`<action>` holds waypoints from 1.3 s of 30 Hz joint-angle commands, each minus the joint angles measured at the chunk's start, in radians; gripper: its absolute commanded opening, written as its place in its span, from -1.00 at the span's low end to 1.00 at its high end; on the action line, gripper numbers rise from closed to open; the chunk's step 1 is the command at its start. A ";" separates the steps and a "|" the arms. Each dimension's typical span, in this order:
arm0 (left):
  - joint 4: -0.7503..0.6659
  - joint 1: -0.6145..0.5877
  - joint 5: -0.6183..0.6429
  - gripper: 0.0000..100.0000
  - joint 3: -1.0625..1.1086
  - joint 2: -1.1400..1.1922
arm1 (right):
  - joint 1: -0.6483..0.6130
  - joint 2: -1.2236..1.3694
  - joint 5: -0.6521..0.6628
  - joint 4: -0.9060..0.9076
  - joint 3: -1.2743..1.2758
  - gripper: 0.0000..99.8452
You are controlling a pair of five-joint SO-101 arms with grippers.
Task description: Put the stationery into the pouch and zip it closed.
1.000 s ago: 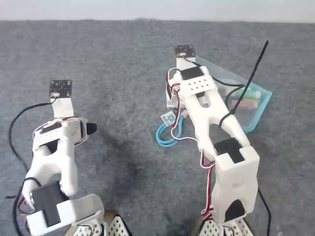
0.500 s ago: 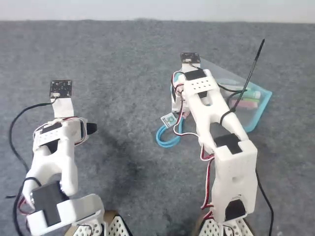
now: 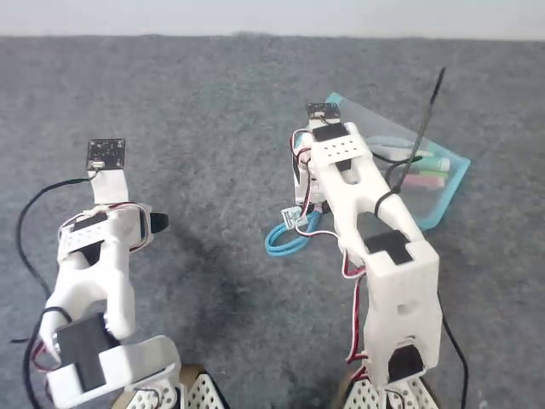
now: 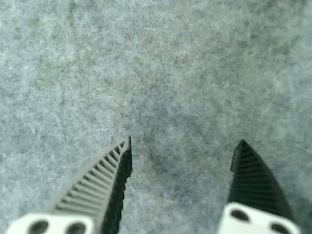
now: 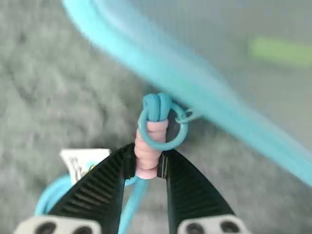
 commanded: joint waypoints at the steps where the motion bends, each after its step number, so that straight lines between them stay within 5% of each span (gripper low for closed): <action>1: 0.014 0.000 -0.005 -0.37 -0.056 -0.003 | -0.025 -0.251 0.115 0.101 -0.043 -0.99; 6: 0.014 0.000 -0.005 -0.37 -0.056 -0.005 | -0.085 -0.498 0.376 0.228 -0.048 -0.99; 14: 0.048 -0.005 -0.037 -0.37 -0.056 -0.049 | -0.091 -0.746 0.488 0.358 -0.060 -0.99; 20: 0.198 0.006 -0.124 -0.37 -0.019 -0.434 | -0.091 -0.750 0.489 0.417 -0.181 -0.99; 27: 0.489 0.239 -0.175 -0.37 -0.024 -0.934 | -0.108 -0.584 0.486 0.424 -0.321 -0.99; 39: 0.698 0.534 -0.318 -0.21 -0.114 -0.980 | -0.010 -0.420 0.526 0.427 -0.496 -0.99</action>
